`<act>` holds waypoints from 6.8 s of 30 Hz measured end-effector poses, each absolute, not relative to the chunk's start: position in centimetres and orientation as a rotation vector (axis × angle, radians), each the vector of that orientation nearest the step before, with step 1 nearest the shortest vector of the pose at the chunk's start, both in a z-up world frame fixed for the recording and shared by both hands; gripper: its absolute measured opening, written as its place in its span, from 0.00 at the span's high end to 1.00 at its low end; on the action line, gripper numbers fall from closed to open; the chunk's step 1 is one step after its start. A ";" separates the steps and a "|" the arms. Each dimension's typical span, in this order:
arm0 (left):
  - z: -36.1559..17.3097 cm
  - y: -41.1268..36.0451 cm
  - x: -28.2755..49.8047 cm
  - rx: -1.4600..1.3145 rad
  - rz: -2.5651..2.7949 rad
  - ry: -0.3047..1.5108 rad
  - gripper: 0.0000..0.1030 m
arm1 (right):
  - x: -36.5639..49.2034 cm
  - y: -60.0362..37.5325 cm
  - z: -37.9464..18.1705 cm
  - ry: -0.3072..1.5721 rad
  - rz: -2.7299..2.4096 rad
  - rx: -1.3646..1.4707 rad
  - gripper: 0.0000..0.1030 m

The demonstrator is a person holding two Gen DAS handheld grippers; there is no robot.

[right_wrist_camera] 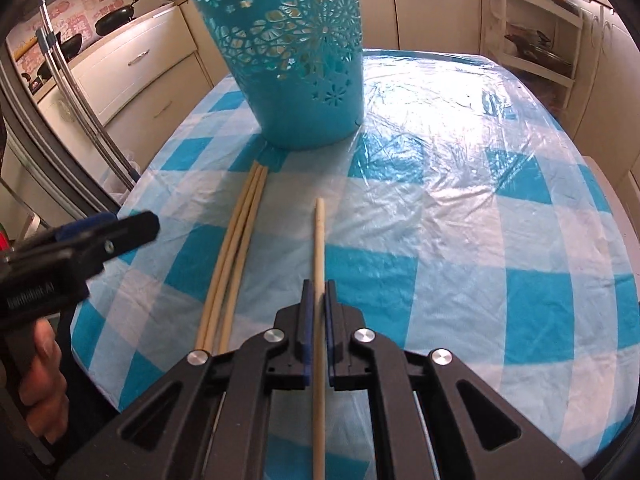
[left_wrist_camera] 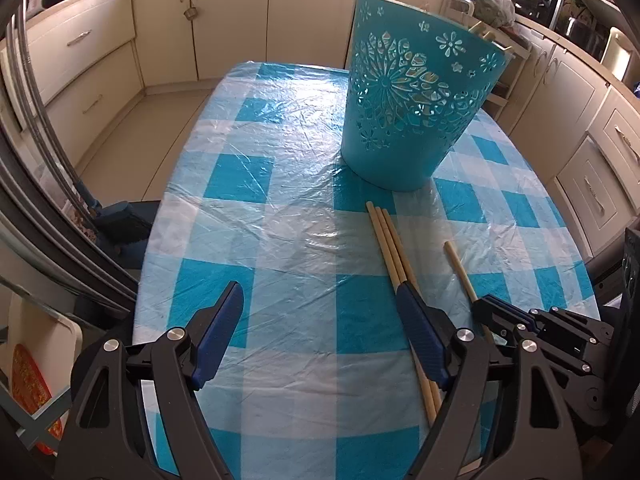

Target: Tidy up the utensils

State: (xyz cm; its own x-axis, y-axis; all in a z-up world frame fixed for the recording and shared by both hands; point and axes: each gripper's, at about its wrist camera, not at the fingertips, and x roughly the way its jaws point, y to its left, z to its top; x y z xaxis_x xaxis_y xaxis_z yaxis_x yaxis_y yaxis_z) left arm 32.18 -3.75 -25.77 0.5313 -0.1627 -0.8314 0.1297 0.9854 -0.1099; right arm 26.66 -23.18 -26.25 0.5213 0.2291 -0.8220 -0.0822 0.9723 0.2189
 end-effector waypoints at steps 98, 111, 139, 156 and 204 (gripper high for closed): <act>-6.7 -10.0 46.8 -0.141 -0.208 0.291 0.95 | 29.6 -28.7 -27.2 0.920 0.202 0.313 0.94; -13.5 -9.9 45.3 -0.016 -0.224 0.509 0.79 | 29.5 -28.6 -27.2 0.917 0.212 0.300 0.89; -25.8 0.6 36.2 -0.179 -0.102 0.793 0.23 | 26.4 -30.3 -21.6 0.834 0.243 0.341 0.94; -28.5 -0.7 36.1 -0.123 -0.093 0.862 0.17 | 34.9 -27.7 -5.9 0.348 0.324 0.440 0.94; -28.7 -0.1 36.2 -0.154 -0.084 0.872 0.17 | 30.7 -20.6 -25.8 0.928 0.283 0.116 0.85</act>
